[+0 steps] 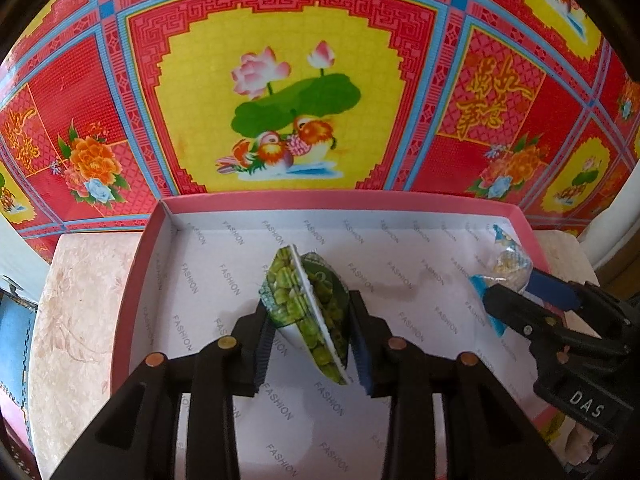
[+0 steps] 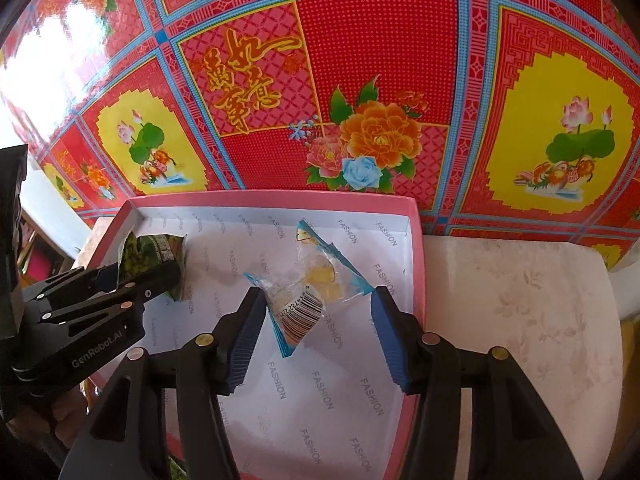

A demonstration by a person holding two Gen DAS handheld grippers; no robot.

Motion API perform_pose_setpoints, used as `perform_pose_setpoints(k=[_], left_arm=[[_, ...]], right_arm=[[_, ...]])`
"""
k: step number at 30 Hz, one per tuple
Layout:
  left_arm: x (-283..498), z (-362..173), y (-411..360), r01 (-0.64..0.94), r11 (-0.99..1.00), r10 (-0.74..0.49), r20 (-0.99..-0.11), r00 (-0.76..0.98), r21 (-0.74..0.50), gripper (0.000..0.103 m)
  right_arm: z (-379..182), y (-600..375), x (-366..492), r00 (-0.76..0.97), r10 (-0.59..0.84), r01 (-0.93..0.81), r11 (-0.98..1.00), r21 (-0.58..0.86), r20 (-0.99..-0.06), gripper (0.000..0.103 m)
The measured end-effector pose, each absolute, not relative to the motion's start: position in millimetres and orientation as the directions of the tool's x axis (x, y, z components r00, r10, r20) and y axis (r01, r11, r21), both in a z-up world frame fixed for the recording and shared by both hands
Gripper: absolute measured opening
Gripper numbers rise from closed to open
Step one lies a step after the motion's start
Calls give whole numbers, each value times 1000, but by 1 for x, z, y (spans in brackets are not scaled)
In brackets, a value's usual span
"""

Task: Organize snacks
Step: 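Open both tools to drop the green bag and clear bag in the box, then withdraw both tools from the box back toward the snack pile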

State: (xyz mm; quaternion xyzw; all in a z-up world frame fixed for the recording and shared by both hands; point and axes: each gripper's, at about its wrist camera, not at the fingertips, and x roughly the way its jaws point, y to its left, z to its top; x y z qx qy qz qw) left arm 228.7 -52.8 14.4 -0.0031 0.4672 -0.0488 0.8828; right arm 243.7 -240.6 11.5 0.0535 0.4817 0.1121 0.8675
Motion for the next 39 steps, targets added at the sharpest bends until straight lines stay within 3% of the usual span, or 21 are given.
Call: perform_pose_setpoints(k=[8,10,39], left_arm=[[231,21,-56,74,997,-67,-825,561,-31,58],[228,24,-57,74,997,-58,-820,569,-19,63],[166,88,-49,49,999,-44,-784,620,-17,66]], right_arm=[[20,-247,237,533,269,-139,963,231,-802,63],[26,-250,235,542,269,-136,963,233,-796,70],[74,-255,170,572,260,-106,964,244,-778,70]])
